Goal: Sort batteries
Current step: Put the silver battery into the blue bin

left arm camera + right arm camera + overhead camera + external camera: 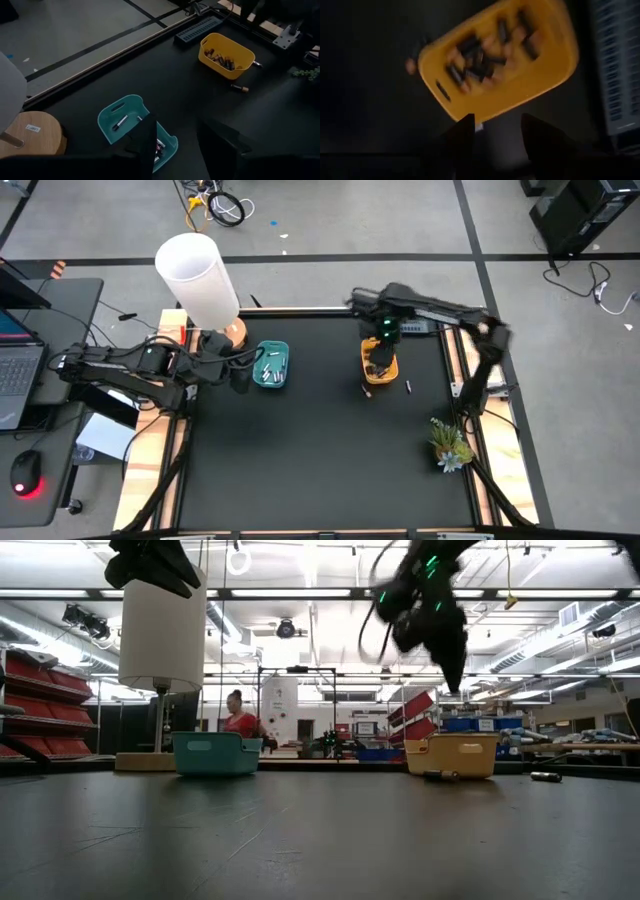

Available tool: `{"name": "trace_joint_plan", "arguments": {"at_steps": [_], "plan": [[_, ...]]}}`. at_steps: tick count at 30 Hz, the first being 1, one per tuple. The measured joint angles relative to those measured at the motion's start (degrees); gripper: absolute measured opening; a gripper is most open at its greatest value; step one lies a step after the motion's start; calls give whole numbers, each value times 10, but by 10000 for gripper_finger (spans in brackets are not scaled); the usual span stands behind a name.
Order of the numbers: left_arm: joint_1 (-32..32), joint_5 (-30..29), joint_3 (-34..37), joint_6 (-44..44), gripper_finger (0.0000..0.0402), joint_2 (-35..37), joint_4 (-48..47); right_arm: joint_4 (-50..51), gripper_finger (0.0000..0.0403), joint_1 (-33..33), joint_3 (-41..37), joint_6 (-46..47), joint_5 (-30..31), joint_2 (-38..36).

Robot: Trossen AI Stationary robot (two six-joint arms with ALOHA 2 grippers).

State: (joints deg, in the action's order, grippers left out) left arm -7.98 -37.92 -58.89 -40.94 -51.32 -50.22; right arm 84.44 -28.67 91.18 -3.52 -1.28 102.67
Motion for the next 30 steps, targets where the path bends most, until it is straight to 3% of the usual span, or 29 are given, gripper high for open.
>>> {"name": "trace_joint_plan", "arguments": {"at_steps": [7, 14, 20, 30], "plan": [[0, 4, 0, 0, 147, 0, 2, -154, 165, -14, -198, 169, 34, -221], [0, 7, 0, 0, 147, 0, 3, -193, 165, 23, -375, 339, -9, -347], [0, 21, 0, 1, 147, 0, 18, -240, 172, 60, -470, 449, -17, -364], [0, 32, 0, 1, 147, 0, 37, -330, 172, 68, -550, 505, 11, -358]]}}
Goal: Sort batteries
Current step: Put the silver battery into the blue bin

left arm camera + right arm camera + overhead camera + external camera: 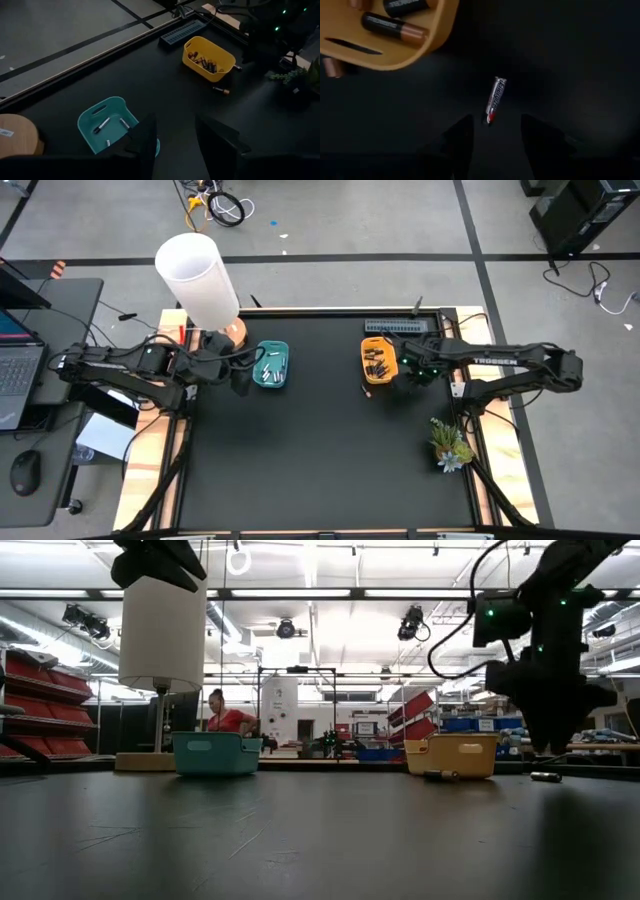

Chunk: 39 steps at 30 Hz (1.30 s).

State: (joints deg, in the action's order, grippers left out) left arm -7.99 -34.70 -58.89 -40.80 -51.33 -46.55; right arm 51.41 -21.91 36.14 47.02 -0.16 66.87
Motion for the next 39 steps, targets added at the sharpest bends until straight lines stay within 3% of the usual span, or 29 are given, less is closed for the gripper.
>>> {"name": "trace_joint_plan", "arguments": {"at_steps": [15, 25, 31, 35, 39], "plan": [[0, 24, 0, -4, 147, 0, 0, -89, 159, 38, -45, 11, 21, 83], [0, 24, 0, -4, 147, 0, 0, -107, 21, 91, -44, 9, 33, 101], [0, 27, 0, -10, 147, 0, 0, -107, 29, 114, -20, 20, 6, 104], [1, 75, 0, -25, 147, 0, 1, -152, 21, 120, 4, 25, -51, 104], [1, 82, 0, -16, 147, -5, -6, -189, 18, 128, 18, 45, -54, 106]]}}
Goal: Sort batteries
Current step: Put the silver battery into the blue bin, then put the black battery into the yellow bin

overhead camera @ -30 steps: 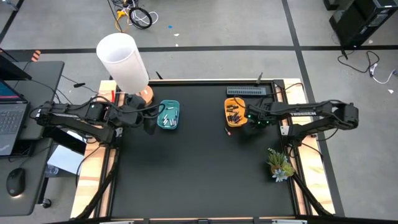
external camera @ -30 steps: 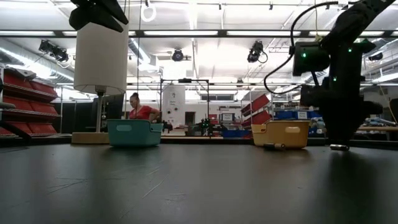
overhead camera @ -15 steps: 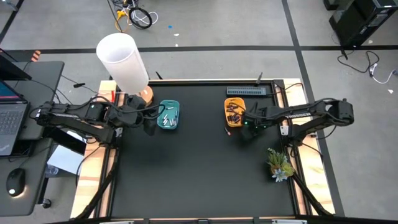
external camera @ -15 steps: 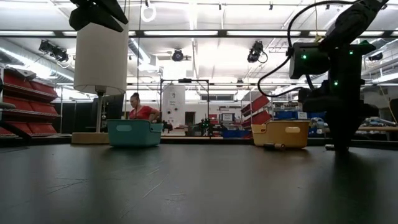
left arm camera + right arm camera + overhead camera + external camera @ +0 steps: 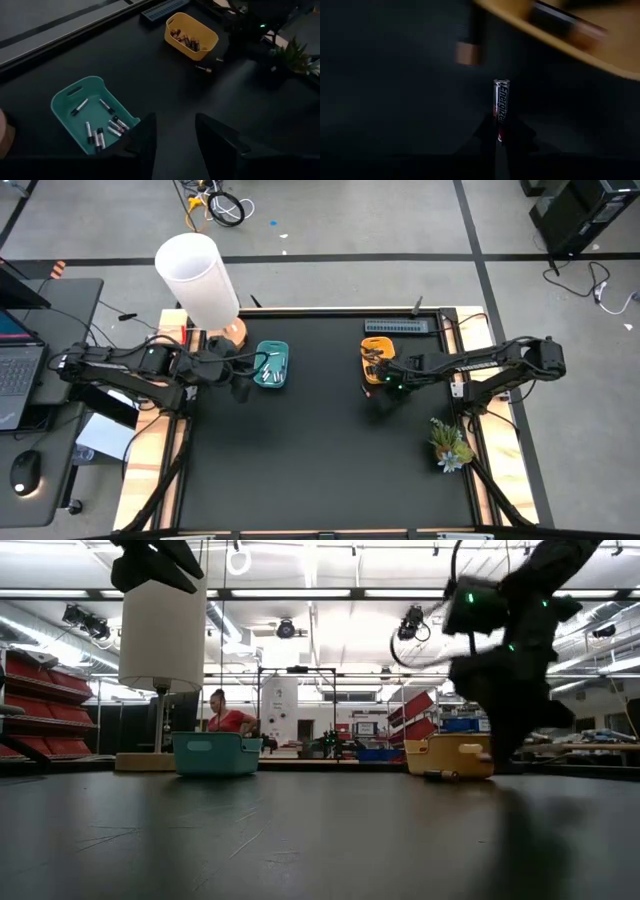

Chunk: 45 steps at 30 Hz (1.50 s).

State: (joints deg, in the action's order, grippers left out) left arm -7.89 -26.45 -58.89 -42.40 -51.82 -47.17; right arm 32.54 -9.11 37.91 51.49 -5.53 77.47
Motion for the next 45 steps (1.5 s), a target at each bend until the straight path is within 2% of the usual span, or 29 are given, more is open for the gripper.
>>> {"name": "trace_joint_plan", "arguments": {"at_steps": [4, 8, 12, 15, 20, 25, 33, 36, 39, 45], "plan": [[0, 0, 0, 1, 147, -3, -2, -18, 18, 9, 20, 5, 1, 5], [0, -2, 0, 1, 147, -8, -2, -86, 18, 22, 53, 17, -12, 4], [0, -44, 0, 2, 147, -20, 1, -176, 19, 26, 103, 23, -4, 28], [0, -75, 0, 2, 147, -32, 9, -201, 19, 20, 170, -12, -3, 86], [0, -113, 0, -5, 147, -54, 13, -206, 19, -5, 304, -95, -19, 227], [0, -110, 0, -29, 147, -56, 13, -201, 21, -31, 447, -127, -66, 352], [0, -90, 0, -75, 147, -49, 39, -120, 29, -56, 662, -162, -76, 490], [0, -85, 0, -75, 147, -48, 57, -77, 49, -63, 723, -202, -77, 527], [0, -84, 0, -75, 147, -48, 57, -27, 88, -65, 767, -234, -80, 555], [0, -84, 0, -74, 147, -47, 57, 33, 162, -67, 784, -265, -97, 554]]}}
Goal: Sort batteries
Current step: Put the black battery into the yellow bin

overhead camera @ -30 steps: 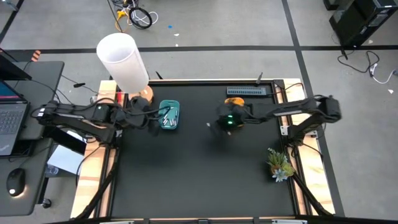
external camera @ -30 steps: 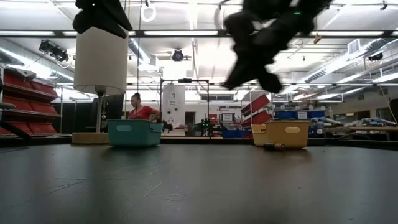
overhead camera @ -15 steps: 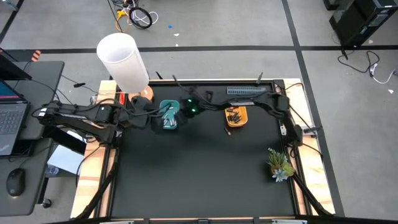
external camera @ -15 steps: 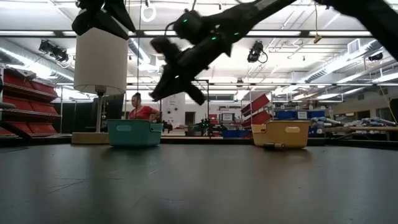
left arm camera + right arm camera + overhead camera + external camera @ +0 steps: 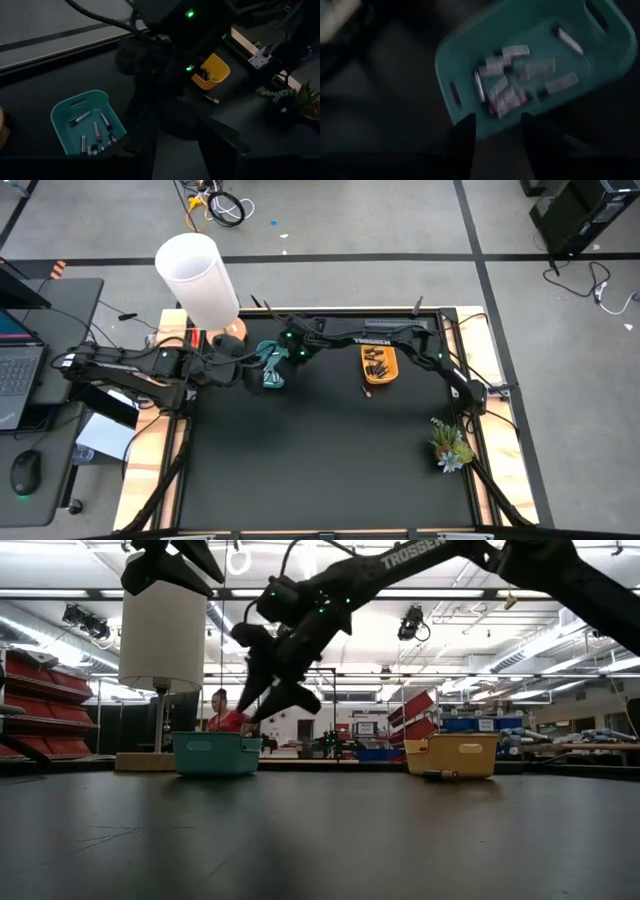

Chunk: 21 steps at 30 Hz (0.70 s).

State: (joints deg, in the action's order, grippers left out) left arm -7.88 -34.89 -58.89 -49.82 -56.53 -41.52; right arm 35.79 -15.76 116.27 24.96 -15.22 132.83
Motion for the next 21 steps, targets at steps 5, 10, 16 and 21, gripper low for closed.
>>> {"name": "trace_joint_plan", "arguments": {"at_steps": [5, 10, 16, 21], "plan": [[0, 8, 0, 4, 147, 4, -5, 204, 166, 13, 1, -158, 39, -62], [0, 10, 0, 41, 147, 4, -4, 356, 163, 59, -33, -329, 107, -91], [0, 10, 0, 76, 147, 4, -1, 428, 189, 94, -102, -455, 117, -102], [0, 16, 0, 77, 147, 4, 1, 425, 222, 99, -156, -461, 130, -114]]}}
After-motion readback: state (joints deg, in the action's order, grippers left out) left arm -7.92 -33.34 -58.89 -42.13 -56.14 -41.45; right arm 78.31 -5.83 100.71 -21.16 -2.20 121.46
